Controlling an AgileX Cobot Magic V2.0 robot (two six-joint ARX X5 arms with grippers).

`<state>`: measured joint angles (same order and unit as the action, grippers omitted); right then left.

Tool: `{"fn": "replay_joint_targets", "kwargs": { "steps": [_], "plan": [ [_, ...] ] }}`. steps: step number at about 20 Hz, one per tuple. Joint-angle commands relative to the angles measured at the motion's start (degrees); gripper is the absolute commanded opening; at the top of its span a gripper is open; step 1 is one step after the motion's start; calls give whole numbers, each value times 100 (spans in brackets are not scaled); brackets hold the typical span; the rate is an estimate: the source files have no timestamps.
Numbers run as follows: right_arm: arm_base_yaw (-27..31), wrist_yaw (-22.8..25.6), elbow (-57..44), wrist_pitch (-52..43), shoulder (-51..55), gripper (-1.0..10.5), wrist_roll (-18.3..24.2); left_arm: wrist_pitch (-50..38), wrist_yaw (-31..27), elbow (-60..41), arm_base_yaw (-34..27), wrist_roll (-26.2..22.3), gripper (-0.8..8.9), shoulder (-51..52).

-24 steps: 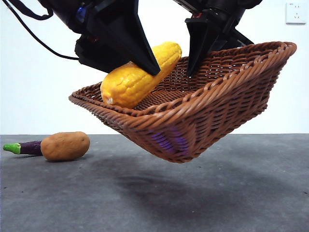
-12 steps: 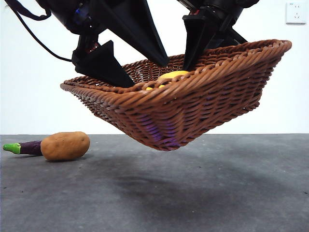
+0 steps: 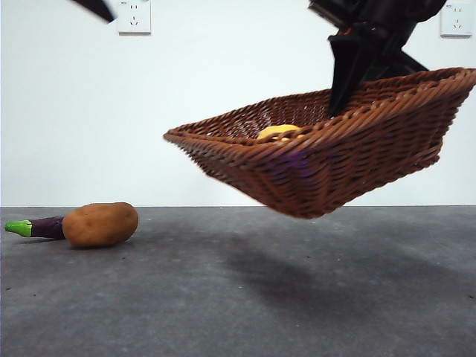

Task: Help me put the vegetables on the table into the basket

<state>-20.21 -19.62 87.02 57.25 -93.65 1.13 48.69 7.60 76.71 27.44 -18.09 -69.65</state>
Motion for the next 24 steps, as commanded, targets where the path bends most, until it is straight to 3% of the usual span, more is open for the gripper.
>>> {"fn": "replay_joint_targets", "kwargs": {
  "steps": [1,5,9,15,24],
  "plan": [
    [164,-214,-17,-39,343,-12,111,-42,15,-20,-570,-826,511,-184],
    [415,-494,-17,4,780,-12,195,-372,186,-20,-1292,-1547,511,-999],
    [417,-514,-17,24,962,-12,203,-872,601,-20,-1523,-1622,511,-2083],
    [417,-514,-17,199,968,-12,374,-1449,612,-17,-1648,-1950,511,-3248],
    [417,-516,-17,66,966,-12,514,-1851,929,-11,-1917,-1974,503,-3792]
  ]
}}
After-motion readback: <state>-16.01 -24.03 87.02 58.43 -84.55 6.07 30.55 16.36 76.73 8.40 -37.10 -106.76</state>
